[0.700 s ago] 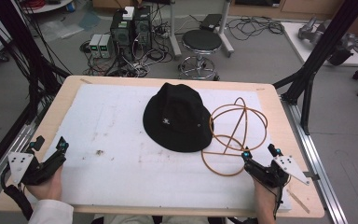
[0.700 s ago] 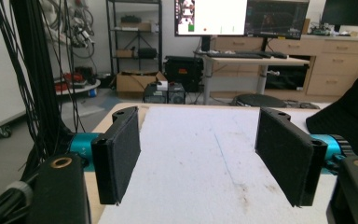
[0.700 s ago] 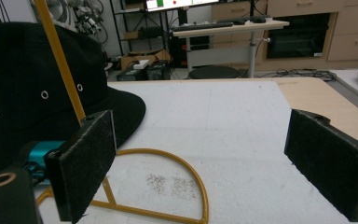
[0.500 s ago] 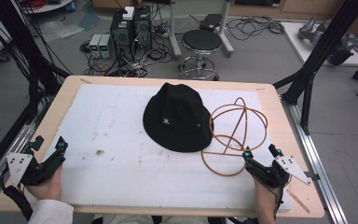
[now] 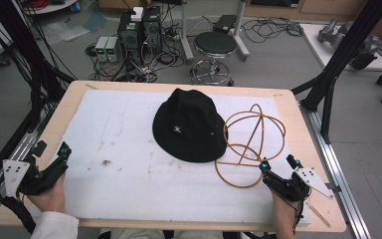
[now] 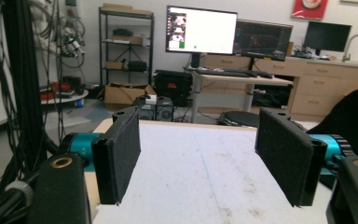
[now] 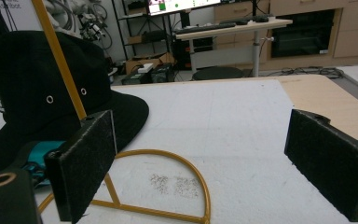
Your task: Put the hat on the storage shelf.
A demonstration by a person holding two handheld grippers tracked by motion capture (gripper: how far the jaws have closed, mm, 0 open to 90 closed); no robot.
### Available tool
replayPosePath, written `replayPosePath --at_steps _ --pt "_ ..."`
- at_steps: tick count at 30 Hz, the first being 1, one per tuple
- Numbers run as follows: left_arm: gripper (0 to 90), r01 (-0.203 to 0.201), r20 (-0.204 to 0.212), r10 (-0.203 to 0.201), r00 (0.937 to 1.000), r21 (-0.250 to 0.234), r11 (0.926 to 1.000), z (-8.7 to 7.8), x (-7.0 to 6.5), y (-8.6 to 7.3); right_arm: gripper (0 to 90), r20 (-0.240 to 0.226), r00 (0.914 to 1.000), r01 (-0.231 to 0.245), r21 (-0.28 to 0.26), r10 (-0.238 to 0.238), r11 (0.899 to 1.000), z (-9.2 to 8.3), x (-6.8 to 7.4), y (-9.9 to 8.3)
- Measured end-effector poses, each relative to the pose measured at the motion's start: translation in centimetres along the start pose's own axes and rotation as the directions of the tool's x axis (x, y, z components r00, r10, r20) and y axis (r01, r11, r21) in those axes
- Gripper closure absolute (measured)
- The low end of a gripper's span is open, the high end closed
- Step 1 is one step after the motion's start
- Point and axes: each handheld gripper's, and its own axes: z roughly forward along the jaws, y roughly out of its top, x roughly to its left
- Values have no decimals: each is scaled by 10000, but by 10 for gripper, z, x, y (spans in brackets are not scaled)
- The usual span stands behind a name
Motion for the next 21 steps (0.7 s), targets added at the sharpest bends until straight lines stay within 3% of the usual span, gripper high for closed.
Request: replayPosePath --at_steps 1,10,11,12,13,16,21 --pt "302 -136 215 135 9997 56 9999 1 -4 5 82 -37 10000 3 10 -3 10000 0 0 0" --pt "284 -784 802 760 9939 271 9966 13 -24 17 82 -253 9997 48 127 -45 9999 3 2 -1" --pt "290 -977 1190 908 9887 536 9938 20 -27 19 82 -307 9995 104 108 -101 9999 3 2 -1" --pt "306 -977 1190 908 9887 536 9938 20 -27 19 82 -307 9995 104 108 -101 9999 3 2 -1" --pt "312 -990 1534 861 9844 781 9920 26 -30 20 82 -316 9994 161 171 -156 9997 4 2 -1" --pt "311 -1059 1716 893 9811 903 9903 31 -33 20 82 -283 9995 177 190 -172 9997 5 2 -1" --pt "293 -1055 2490 636 9664 1588 9817 54 -46 23 82 -244 9996 175 165 -171 9997 4 2 -1"
